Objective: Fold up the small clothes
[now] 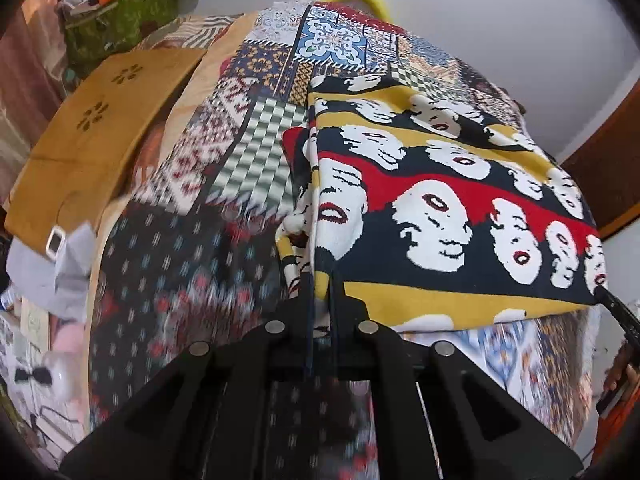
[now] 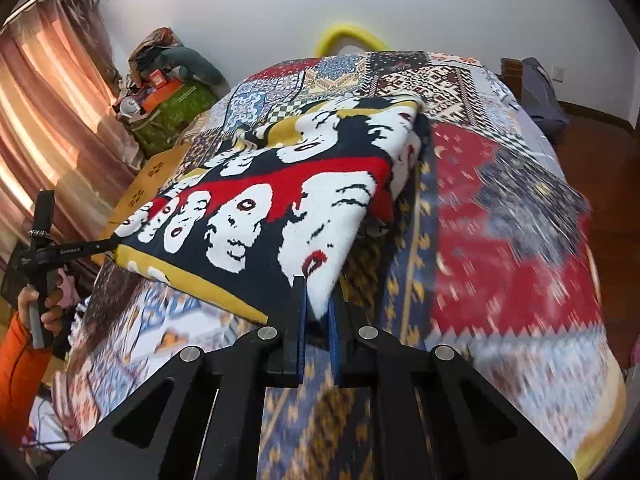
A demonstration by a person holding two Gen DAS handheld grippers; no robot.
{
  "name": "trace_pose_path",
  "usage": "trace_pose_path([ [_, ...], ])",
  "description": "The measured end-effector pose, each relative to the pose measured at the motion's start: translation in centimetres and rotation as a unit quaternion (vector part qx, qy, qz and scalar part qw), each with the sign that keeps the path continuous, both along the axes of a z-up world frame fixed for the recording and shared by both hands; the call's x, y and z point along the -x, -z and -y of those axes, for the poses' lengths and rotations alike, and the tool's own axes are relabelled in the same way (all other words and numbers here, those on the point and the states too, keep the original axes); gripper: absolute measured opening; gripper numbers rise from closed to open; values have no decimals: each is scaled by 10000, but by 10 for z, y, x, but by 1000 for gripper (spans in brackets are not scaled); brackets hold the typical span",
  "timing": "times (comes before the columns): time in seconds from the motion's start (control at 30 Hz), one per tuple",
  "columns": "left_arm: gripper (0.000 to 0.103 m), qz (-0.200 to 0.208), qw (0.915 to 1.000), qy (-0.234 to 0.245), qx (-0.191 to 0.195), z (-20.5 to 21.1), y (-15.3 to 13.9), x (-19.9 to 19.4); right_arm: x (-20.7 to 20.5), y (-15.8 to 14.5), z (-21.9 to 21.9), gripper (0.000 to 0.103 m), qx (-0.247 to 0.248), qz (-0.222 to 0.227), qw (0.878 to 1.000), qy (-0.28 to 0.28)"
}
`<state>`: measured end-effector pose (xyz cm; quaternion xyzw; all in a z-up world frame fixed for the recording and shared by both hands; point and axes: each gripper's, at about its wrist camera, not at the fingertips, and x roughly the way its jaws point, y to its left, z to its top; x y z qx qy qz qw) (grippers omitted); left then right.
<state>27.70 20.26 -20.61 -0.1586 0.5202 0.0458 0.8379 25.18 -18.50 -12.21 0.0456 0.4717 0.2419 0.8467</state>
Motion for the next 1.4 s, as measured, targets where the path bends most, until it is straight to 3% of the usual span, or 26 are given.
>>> trace_pose_path([
  [0.17, 7, 34, 9997, 220, -107, 7, 2, 53, 47, 4, 14, 8, 40, -73, 9999, -116],
  [0.37, 9, -201, 9971, 495, -548, 19, 11, 90, 71, 18, 2, 11, 696, -27, 9965, -458],
  [0.43, 14, -188, 9962, 502, -683, 19, 6, 93, 73, 13, 5, 11, 839, 61, 9957, -399],
  [0.47, 17, -149, 9960, 505, -722, 18, 0, 93, 71, 9, 6, 12, 837, 98, 9958, -363],
  [0.5, 27, -60, 9960, 471, -756, 16, -7, 90, 69, 4, 8, 14, 752, 104, 9965, -351],
  [0.53, 39, 17, 9960, 439, -775, 14, -12, 89, 66, -1, 10, 20, 657, 145, 9972, -317],
  [0.6, 49, 222, 9958, 325, -823, 9, -23, 79, 59, -9, 12, 30, 595, 290, 9976, -205],
  [0.67, 50, 328, 9955, 266, -847, 7, -28, 60, 44, -13, 13, 37, 583, 420, 9974, -114],
  [0.83, 51, 196, 9957, 272, -868, 7, -14, 4, 14, -5, 9, 37, 449, 453, 9977, 212],
  [0.97, 51, -229, 9957, 49, -892, 3, 20, -36, -10, 14, 6, 37, 271, 308, 9984, 393],
  [1.0, 46, -321, 9963, -29, -802, 1, 27, -43, -13, 19, 4, 37, 211, 281, 9986, 401],
  [1.1, 10, -424, 9984, -118, -347, -3, 41, -52, -17, 27, 0, 36, 121, 289, 9984, 481],
  [1.13, 9, -390, 9984, -149, -382, -2, 40, -52, -18, 28, 0, 30, 80, 295, 9983, 490],
  [1.23, 8, -40, 9978, -175, -644, 5, 20, -42, -14, 23, 1, 9, 68, 354, 9981, 500],
  [1.4, 8, 770, 9958, -82, -490, 11, -35, -3, -6, -2, 8, 8, -254, 538, 9976, 341],
])
